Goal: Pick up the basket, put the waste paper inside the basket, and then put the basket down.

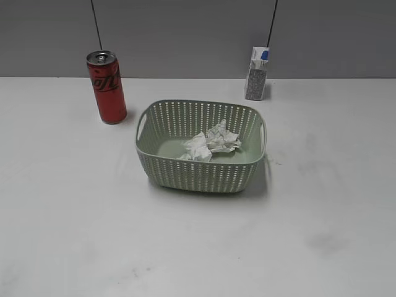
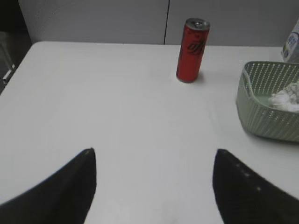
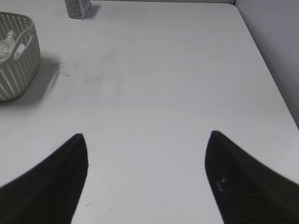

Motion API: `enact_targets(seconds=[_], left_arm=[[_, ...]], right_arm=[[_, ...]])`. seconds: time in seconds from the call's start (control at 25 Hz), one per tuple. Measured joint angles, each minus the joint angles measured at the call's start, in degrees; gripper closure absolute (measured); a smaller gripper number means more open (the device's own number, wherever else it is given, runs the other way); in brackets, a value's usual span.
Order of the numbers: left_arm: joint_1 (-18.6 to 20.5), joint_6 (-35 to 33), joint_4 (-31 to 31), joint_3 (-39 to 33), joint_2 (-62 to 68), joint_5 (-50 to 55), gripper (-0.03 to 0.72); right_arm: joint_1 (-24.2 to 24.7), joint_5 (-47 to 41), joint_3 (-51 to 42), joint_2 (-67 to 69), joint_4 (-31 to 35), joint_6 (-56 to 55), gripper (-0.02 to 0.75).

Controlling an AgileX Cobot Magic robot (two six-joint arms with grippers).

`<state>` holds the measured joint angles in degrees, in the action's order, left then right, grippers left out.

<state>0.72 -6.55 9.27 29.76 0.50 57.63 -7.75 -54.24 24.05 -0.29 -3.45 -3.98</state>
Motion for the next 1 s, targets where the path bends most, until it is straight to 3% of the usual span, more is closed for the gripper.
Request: enact_targets(seconds=[1.0], left_arm=[[-2.28, -2.13, 1.81, -1.09, -0.81, 1.00, 0.101]], right_arm=[[0.00, 0.00, -0.16, 0.00, 0.34, -0.11, 0.146]])
